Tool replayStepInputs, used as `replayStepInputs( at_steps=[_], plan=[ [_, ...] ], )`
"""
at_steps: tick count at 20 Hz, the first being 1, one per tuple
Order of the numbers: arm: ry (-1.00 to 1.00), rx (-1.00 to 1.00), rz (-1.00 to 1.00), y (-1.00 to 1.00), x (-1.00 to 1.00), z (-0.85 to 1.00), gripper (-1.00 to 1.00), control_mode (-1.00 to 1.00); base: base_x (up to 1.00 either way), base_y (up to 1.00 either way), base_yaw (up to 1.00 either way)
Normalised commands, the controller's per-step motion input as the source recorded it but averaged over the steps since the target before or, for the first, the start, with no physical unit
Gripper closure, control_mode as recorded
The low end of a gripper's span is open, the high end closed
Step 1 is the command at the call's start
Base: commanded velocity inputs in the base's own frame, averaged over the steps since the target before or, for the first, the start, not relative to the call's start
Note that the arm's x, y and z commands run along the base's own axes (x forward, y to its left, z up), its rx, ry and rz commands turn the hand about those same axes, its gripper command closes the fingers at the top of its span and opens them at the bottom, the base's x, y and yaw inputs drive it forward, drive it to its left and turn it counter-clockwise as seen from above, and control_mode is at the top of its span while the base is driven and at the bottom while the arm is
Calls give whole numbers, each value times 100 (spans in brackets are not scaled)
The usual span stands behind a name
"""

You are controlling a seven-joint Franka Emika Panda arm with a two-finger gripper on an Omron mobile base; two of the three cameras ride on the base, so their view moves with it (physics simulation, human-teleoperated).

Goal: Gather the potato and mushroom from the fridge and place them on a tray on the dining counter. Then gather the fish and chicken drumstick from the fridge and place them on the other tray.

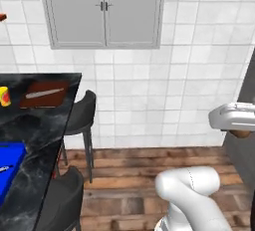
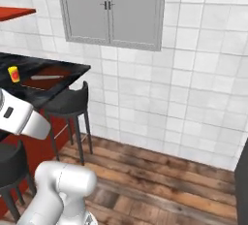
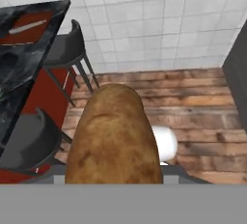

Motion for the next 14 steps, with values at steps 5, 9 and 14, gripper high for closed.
replayStepInputs(
  at_steps=[5, 9, 14],
  plan=[
    [0, 0, 0, 0, 0, 0, 100, 100, 23, -50, 48],
    [0, 0, 0, 0, 0, 0, 100, 100, 32, -48, 48],
    [0, 0, 0, 0, 0, 0, 100, 100, 48, -44, 49]
  ],
)
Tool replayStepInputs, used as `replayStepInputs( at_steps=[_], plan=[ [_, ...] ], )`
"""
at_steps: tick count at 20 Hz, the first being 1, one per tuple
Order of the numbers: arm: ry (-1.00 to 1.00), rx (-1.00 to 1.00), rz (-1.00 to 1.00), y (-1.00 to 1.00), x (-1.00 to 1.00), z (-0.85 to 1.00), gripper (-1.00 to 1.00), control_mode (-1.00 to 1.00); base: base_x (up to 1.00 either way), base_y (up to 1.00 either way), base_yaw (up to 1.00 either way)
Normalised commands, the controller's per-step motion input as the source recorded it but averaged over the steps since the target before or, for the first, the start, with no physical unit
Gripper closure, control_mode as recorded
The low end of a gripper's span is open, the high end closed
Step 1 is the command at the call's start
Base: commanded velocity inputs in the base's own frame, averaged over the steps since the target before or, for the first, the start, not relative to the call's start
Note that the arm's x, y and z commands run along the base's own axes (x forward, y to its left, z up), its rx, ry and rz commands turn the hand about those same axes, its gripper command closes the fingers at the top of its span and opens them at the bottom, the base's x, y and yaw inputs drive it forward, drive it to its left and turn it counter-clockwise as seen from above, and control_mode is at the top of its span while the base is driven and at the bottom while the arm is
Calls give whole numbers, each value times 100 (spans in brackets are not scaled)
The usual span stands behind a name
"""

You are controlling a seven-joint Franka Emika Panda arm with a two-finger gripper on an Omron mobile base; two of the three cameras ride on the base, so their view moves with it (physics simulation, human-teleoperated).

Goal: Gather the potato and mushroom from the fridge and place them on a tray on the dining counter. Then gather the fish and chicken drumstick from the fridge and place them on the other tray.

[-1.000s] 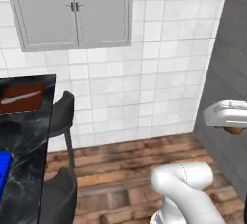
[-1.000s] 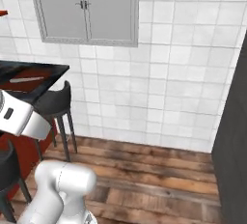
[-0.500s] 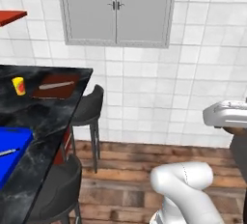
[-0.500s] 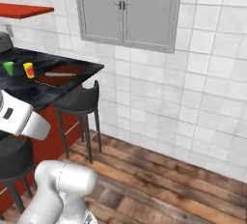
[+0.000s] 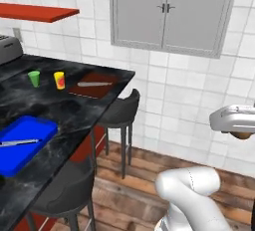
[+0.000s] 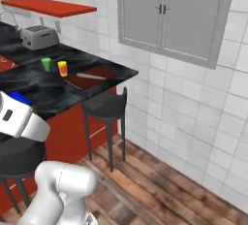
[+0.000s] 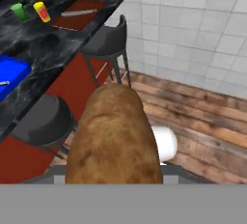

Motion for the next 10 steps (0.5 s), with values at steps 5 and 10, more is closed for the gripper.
replayStepInputs(
  at_steps=[5, 10],
  plan=[
    [0, 0, 0, 0, 0, 0, 100, 100, 55, -44, 48],
    [0, 0, 0, 0, 0, 0, 100, 100, 60, -43, 48]
  ],
)
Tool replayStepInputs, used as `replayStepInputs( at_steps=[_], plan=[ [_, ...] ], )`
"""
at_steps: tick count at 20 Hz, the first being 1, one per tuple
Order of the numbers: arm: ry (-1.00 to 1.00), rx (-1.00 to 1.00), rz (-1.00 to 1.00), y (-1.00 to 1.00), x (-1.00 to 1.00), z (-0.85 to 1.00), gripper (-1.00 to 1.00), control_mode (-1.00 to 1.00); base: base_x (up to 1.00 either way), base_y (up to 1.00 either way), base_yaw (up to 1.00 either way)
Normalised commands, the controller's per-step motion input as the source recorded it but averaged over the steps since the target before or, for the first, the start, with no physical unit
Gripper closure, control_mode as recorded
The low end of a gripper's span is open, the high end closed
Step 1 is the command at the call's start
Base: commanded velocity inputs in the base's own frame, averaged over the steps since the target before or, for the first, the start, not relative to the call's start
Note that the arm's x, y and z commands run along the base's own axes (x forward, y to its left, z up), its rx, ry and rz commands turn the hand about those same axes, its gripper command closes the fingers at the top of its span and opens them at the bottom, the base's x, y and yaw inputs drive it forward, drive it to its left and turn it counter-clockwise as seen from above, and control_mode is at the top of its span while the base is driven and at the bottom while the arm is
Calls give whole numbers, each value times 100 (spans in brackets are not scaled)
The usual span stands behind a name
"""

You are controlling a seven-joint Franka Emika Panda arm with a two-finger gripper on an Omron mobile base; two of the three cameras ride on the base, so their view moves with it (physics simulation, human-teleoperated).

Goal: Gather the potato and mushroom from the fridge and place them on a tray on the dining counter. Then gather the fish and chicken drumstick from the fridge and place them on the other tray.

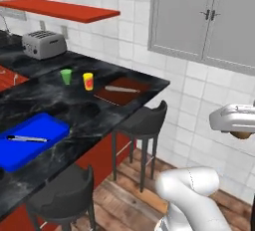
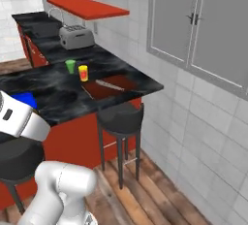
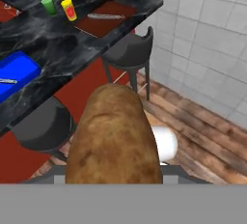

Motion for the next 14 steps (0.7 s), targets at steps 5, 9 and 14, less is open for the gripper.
replayStepInputs(
  at_steps=[5, 9, 14],
  plan=[
    [0, 0, 0, 0, 0, 0, 100, 100, 70, -41, 48],
    [0, 0, 0, 0, 0, 0, 100, 100, 72, -40, 47],
    [0, 0, 0, 0, 0, 0, 100, 100, 77, -40, 46]
  ],
)
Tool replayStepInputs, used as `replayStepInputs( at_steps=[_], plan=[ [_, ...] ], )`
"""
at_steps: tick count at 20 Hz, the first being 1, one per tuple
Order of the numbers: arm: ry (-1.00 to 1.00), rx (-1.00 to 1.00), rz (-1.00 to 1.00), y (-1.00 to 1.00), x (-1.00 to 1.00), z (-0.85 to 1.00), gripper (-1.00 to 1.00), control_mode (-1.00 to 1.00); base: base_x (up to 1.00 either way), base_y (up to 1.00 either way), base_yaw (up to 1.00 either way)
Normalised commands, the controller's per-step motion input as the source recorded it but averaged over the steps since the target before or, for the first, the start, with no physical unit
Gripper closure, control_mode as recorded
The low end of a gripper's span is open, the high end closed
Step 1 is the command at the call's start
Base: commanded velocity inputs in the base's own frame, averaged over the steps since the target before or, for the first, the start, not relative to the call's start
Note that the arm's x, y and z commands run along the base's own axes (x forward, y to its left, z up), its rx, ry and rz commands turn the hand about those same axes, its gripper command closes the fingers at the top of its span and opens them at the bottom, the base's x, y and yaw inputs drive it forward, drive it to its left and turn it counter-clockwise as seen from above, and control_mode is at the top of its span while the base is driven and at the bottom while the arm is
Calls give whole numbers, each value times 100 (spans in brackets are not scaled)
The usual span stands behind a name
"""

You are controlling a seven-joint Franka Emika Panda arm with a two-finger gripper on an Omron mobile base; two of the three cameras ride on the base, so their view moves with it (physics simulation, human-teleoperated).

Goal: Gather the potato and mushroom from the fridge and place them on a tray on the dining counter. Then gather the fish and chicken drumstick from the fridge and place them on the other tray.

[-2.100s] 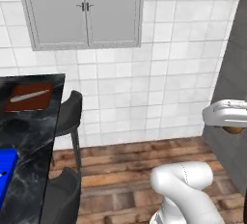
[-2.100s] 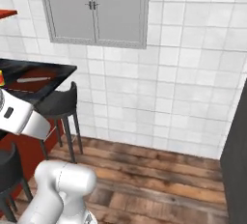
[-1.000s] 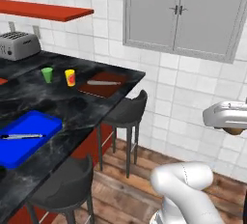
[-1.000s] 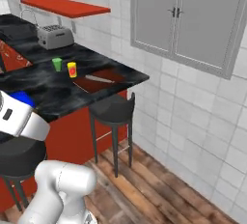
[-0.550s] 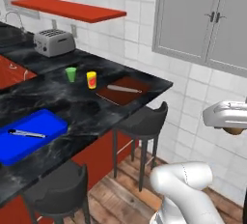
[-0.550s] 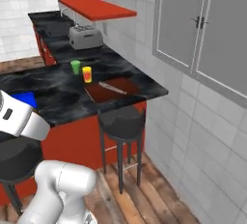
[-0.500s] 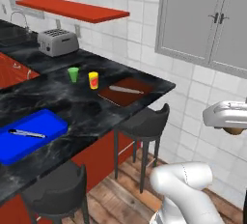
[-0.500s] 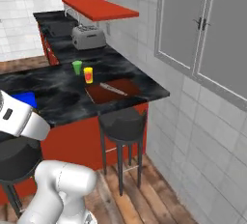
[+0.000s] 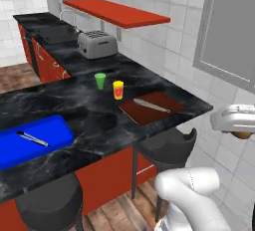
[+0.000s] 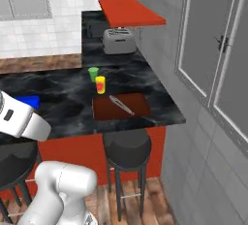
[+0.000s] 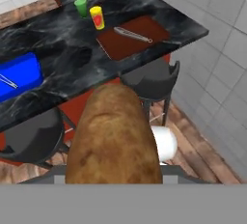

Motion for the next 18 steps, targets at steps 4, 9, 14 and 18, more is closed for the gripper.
replayStepInputs(
  at_steps=[4, 9, 14, 18],
  plan=[
    [0, 0, 0, 0, 0, 0, 100, 100, 82, -38, 45],
    [0, 0, 0, 0, 0, 0, 100, 100, 77, -33, 44],
    [0, 0, 0, 0, 0, 0, 100, 100, 77, -11, 38],
    [0, 0, 0, 0, 0, 0, 100, 100, 68, -8, 27]
  ],
)
